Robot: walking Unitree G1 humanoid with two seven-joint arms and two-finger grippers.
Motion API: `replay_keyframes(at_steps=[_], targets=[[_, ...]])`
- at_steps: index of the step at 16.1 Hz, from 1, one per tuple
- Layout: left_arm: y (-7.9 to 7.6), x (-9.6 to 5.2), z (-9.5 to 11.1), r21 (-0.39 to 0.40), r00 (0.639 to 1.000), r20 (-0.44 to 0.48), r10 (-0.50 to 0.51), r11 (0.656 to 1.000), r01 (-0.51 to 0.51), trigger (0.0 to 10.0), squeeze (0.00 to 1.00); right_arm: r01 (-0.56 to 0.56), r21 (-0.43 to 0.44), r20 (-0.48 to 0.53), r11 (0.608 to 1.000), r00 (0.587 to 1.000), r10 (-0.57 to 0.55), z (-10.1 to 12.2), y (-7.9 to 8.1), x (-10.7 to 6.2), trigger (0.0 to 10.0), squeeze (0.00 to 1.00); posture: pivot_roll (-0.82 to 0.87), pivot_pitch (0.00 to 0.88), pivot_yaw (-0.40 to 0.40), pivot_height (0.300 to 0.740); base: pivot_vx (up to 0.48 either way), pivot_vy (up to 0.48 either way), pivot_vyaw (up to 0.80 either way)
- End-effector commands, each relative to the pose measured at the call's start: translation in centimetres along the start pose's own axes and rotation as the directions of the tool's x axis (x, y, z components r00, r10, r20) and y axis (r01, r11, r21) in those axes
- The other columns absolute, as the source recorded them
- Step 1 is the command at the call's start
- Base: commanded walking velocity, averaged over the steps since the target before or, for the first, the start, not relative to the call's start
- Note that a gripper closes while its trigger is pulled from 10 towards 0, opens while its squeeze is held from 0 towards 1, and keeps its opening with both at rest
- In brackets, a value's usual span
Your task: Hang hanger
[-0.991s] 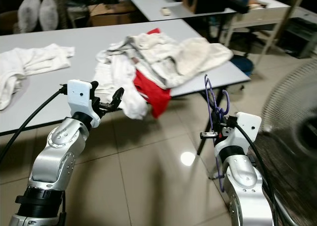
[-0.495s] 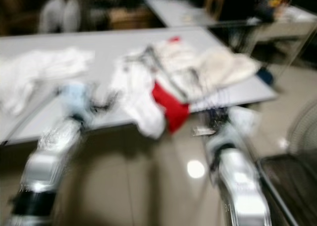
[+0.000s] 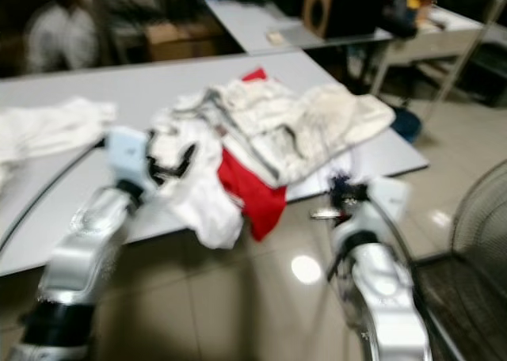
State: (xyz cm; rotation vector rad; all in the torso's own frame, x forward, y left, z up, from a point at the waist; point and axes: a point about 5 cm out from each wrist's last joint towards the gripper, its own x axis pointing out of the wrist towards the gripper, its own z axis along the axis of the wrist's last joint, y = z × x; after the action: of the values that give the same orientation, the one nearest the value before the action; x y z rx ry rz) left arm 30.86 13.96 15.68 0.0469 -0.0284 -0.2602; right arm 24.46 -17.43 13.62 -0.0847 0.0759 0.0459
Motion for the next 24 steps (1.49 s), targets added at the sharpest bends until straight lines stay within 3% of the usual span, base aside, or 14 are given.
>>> replay_keyframes(at_steps=[1,9,12,15,18,20,24], targets=[[-0.9,0.2,0.4,-0.004,1.0,0.009,-0.023,1.0,0.023,10.0,0.0,0.018,-0.016,0.004,1.0,1.0,-0.018,0.1,-0.8,0.0,10.0,0.0,-0.1,0.038,-0.001,0.74,0.379,0.0,0.0],[-1.1,0.1,0.5,-0.03,0.999,0.022,-0.04,0.999,0.04,10.0,0.0,-0.001,-0.027,0.002,1.0,1.0,0.002,0.0,-0.8,0.0,10.0,0.0,-0.11,0.038,-0.011,0.74,0.281,0.0,0.0],[-0.9,0.1,-0.1,0.016,0.999,-0.014,-0.043,0.999,0.043,10.0,0.0,-0.038,-0.047,-0.027,0.998,0.999,0.037,-0.2,-0.9,0.3,10.0,0.0,-0.11,0.022,0.004,0.74,0.0,0.0,0.0],[0.8,0.8,-1.5,0.084,0.991,-0.135,-0.017,0.996,0.029,10.0,0.0,-0.055,-0.04,-0.028,0.998,0.998,0.054,0.1,-1.5,0.4,10.0,0.0,-0.12,0.008,0.018,0.74,0.0,0.0,0.0],[2.0,0.9,-3.2,0.083,0.961,-0.276,0.004,0.996,0.02,10.0,0.0,-0.074,-0.035,-0.031,0.997,0.997,0.072,0.2,-2.2,0.4,10.0,0.0,-0.12,0.0,0.026,0.74,0.0,0.0,0.0],[2.2,0.3,-4.8,0.007,0.934,-0.357,-0.025,1.0,0.03,10.0,0.0,-0.112,-0.037,-0.056,0.993,0.992,0.11,-0.3,-2.2,0.4,10.0,0.0,-0.11,0.0,0.037,0.74,0.0,0.0,0.0],[2.8,-0.6,-5.8,-0.098,0.903,-0.425,-0.065,0.995,0.025,10.0,0.0,-0.144,-0.033,-0.052,0.989,0.988,0.142,-0.1,-1.3,0.5,10.0,0.0,-0.11,0.0,0.056,0.74,0.0,0.0,0.0]])
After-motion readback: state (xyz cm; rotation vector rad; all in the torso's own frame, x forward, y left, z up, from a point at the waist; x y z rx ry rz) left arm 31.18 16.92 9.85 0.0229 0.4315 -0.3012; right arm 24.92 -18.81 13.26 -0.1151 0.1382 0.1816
